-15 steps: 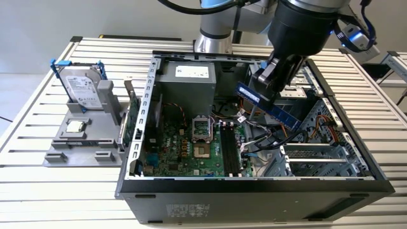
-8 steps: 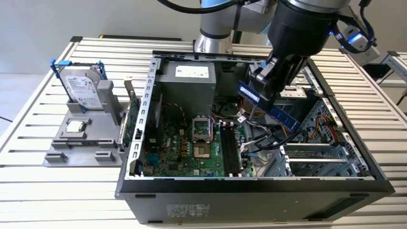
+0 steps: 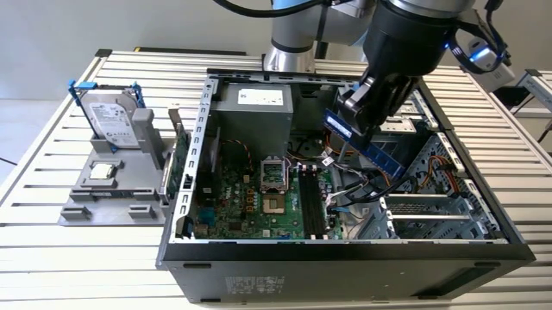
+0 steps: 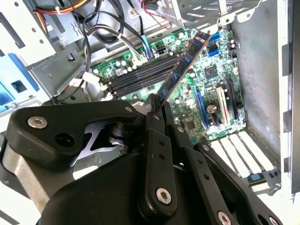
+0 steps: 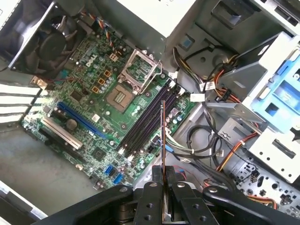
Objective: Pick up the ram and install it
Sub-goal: 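Insert the ram into the slot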
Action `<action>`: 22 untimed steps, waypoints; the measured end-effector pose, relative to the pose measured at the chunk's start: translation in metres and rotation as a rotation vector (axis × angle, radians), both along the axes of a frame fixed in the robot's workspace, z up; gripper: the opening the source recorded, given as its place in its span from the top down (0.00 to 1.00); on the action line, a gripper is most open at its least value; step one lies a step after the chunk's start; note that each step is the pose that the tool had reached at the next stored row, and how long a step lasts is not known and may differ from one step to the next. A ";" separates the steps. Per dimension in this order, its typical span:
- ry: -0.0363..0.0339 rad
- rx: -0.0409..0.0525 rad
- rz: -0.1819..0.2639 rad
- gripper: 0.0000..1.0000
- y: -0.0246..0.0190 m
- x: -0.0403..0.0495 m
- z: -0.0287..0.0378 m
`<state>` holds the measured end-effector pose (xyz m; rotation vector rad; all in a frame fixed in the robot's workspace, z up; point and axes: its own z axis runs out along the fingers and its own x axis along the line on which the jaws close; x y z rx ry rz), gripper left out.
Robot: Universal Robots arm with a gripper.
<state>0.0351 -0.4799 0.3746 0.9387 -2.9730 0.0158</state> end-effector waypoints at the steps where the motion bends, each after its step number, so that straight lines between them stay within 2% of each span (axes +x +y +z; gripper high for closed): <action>1: 0.0000 0.0000 -0.008 1.00 0.0000 0.0000 0.0000; 22: 0.0000 0.0001 -0.152 1.00 0.0000 0.0000 -0.0011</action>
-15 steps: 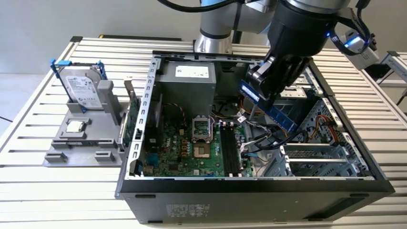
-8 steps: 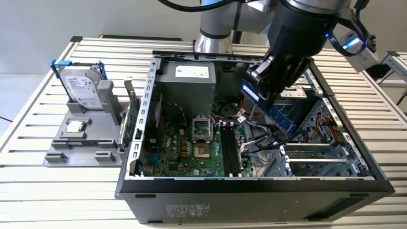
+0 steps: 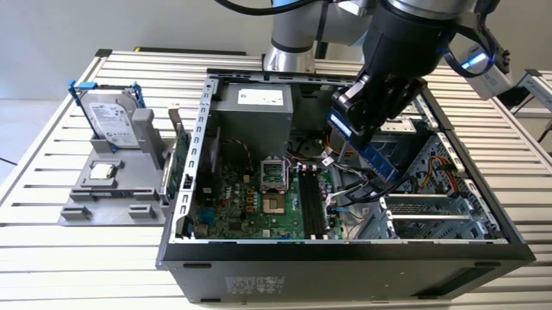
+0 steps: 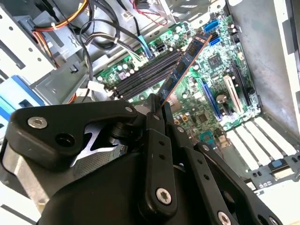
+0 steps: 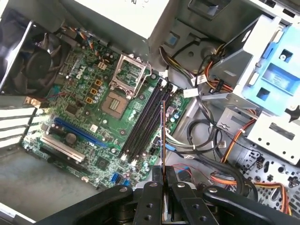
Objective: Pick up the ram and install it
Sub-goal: 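Insert the ram into the slot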
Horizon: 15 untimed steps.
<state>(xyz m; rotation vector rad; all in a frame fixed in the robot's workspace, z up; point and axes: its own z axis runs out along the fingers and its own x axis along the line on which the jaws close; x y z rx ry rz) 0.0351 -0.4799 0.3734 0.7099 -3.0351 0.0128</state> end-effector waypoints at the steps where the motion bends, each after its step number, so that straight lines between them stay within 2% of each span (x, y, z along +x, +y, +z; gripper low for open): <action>1: 0.0000 -0.0001 -0.006 1.00 0.0000 0.0000 0.0000; 15: 0.0000 -0.0001 -0.093 1.00 0.0000 0.0000 -0.0007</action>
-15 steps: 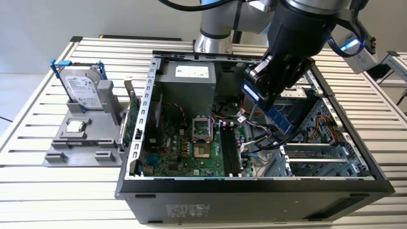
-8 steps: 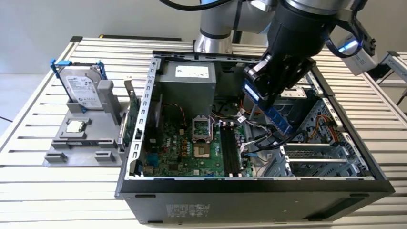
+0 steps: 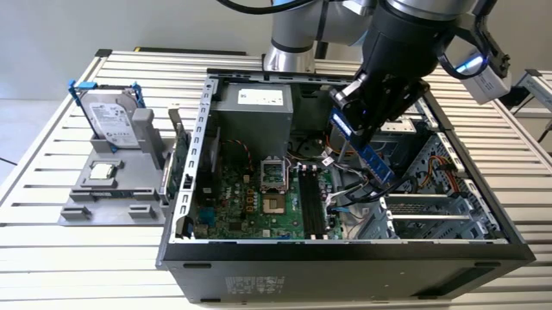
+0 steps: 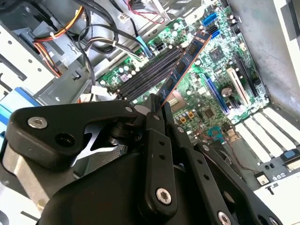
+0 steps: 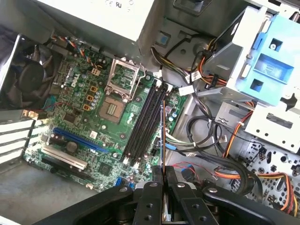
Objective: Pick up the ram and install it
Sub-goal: 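Insert the ram into the slot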
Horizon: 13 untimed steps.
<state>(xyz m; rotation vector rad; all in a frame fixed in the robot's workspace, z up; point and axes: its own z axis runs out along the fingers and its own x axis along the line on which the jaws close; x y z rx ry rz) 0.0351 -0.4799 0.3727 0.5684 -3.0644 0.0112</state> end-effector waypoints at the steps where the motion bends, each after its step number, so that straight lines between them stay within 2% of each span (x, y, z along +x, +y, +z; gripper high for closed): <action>1: 0.0000 0.0000 -0.005 1.00 0.0000 0.0000 -0.0001; 13: 0.0000 0.0000 -0.075 1.00 0.0000 0.0000 -0.0007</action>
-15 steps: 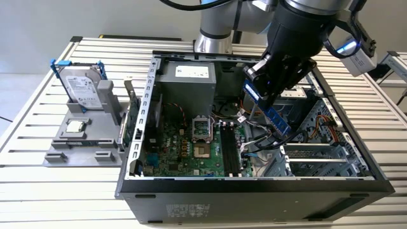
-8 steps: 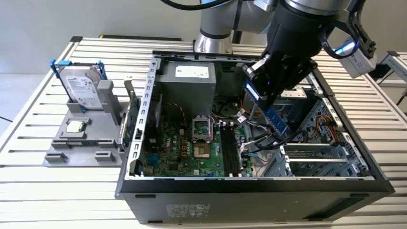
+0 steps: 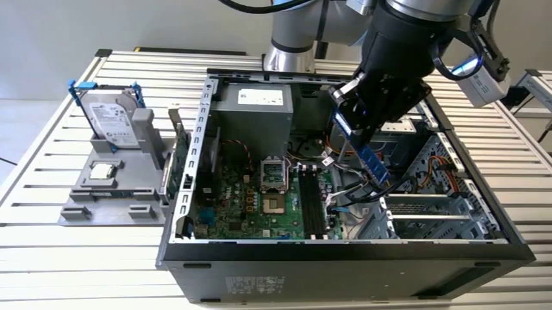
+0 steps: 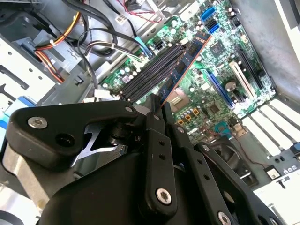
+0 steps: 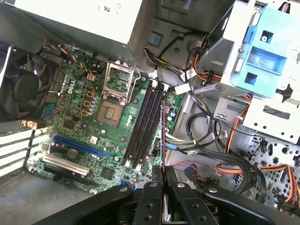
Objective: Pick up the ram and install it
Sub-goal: 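Insert the ram into the slot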
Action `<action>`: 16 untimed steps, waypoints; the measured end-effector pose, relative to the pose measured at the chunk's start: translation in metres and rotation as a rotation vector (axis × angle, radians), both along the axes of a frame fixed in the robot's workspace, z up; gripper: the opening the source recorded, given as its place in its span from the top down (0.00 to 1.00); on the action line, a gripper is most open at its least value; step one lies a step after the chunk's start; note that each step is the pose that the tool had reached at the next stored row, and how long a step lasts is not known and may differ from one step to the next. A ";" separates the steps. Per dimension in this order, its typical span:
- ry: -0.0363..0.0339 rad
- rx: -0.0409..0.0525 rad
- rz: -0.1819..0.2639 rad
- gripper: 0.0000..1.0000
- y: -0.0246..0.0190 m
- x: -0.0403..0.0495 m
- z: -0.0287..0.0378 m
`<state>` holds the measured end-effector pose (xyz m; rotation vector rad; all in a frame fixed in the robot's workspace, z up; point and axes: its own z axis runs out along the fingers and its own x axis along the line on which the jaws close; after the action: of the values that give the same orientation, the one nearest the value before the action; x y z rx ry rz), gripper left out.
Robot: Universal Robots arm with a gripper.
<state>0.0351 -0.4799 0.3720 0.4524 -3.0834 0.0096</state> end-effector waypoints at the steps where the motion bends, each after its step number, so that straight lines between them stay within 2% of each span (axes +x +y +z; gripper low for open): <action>1: 0.0000 0.0000 -0.006 1.00 0.0000 0.0000 -0.0001; 9: 0.0000 0.0000 -0.053 1.00 0.0000 0.0000 -0.0006; 11: 0.0000 0.0000 -0.089 1.00 0.0000 0.0000 -0.0011; 16: 0.0000 0.0000 -0.118 1.00 0.0000 0.0000 -0.0016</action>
<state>0.0351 -0.4799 0.3705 0.2705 -3.1043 0.0072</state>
